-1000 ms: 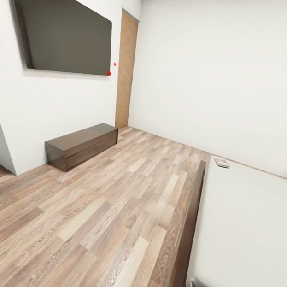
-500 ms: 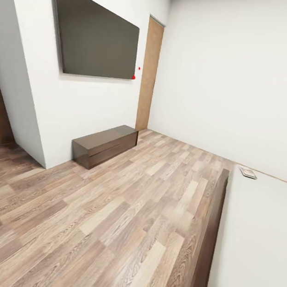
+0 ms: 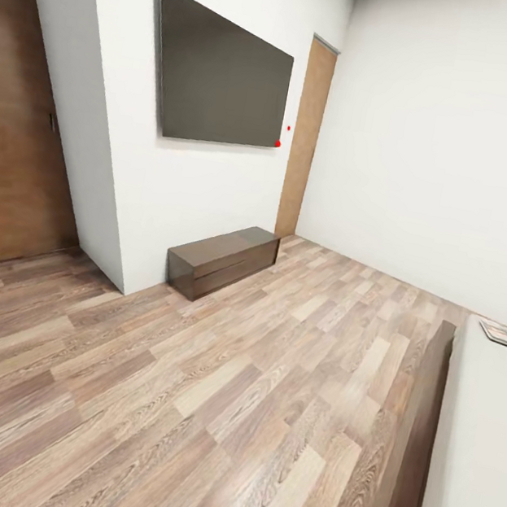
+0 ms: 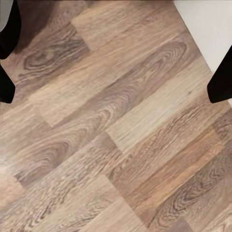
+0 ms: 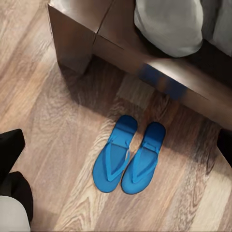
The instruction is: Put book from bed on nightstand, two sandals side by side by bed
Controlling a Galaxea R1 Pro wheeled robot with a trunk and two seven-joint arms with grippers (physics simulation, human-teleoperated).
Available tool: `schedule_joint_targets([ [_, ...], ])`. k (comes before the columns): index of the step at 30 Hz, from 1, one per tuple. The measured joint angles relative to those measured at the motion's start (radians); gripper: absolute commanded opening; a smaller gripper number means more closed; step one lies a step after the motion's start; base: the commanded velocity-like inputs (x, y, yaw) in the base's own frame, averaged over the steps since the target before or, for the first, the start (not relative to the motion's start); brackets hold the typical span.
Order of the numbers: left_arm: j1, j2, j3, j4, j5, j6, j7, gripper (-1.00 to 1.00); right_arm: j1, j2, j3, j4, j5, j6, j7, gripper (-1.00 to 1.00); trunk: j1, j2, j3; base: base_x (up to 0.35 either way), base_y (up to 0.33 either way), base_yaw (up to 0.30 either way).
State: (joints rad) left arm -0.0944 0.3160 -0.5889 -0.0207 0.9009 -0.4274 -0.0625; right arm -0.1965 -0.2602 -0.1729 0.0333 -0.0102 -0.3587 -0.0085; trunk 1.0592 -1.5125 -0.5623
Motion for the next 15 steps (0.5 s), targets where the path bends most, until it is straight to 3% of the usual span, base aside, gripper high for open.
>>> schedule_joint_targets([
  [6, 0.0, 0.0, 0.0, 0.0, 0.0, 0.0, 0.0, 1.0, 0.0, 0.001, 0.0, 0.0, 0.0, -0.001, 0.0, 1.0, 0.0, 0.0, 0.0, 0.233, 0.176, 0.231],
  [15, 0.0, 0.0, -0.001, 0.0, 0.0, 0.0, 0.0, 1.0, 0.0, 0.004, 0.0, 0.0, 0.0, -0.001, 0.0, 1.0, 0.0, 0.0, 0.0, 0.264, 0.193, 0.085],
])
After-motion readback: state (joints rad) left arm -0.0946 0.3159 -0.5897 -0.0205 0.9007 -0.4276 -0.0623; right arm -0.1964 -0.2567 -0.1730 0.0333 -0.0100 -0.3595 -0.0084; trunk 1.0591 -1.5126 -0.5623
